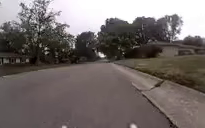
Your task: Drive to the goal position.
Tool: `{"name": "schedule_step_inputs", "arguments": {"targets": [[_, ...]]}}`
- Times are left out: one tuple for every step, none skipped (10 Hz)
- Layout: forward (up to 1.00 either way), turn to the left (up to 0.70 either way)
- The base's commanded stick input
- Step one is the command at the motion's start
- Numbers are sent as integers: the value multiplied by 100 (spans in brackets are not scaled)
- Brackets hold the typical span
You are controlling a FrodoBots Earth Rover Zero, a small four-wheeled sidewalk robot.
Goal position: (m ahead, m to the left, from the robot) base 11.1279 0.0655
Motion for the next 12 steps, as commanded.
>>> {"name": "schedule_step_inputs", "arguments": {"targets": [[100,-26],[100,0],[100,0],[100,0],[100,0],[100,0],[100,0],[100,0],[100,0],[100,0],[100,0],[100,0]]}}
